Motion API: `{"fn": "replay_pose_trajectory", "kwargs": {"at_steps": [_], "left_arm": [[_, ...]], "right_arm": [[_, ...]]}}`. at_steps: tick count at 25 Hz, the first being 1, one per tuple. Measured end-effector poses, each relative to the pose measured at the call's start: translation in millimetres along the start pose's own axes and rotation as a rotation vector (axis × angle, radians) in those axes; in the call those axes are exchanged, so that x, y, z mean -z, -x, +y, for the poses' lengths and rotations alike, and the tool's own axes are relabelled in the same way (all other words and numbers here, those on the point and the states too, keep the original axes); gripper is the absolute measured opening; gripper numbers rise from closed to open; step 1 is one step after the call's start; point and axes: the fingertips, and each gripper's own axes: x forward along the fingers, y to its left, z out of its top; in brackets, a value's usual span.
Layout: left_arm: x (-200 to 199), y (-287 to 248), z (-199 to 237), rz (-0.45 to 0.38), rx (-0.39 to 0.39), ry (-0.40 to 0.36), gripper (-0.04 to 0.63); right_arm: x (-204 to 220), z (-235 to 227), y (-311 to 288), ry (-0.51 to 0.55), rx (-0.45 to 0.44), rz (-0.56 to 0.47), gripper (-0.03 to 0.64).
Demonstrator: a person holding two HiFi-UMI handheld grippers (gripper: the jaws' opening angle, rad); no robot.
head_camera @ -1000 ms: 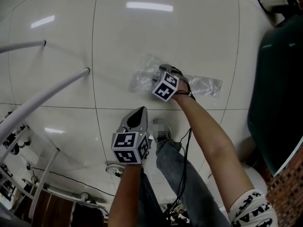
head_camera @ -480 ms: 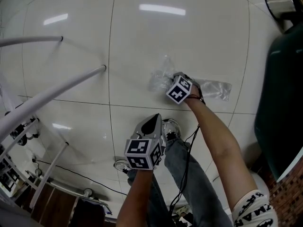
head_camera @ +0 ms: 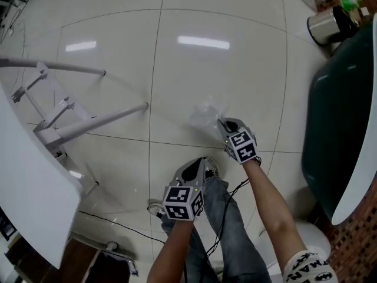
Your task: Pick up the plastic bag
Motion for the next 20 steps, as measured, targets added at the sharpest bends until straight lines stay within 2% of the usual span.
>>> {"fn": "replay_pose_trajectory", "kwargs": {"at_steps": [3, 6, 12, 15, 20], "left_arm": [[-39, 52, -36, -0.054, 0.005, -0.046, 0.0], [-93, 98, -64, -0.149, 0.0, -0.093, 0.0], [-175, 222, -109, -0.334, -0.002, -0.088, 0.0], [-200, 286, -108, -0.414, -0.055, -0.084, 0.0], [-231, 385, -87, -0.567, -0.193, -0.07, 0.0]], "right_arm": [[-56, 28, 75, -0.027, -0.028, -0.124, 0.005], [-133, 50, 146, -0.016, -0.072, -0.27, 0.005], [-253, 124, 282, 0.053, -0.139, -0.459, 0.005], [-296, 163, 331, 0.071, -0.171, -0.523, 0.005], [-371, 229, 394, 0.175, -0.256, -0.602, 0.005]]}}
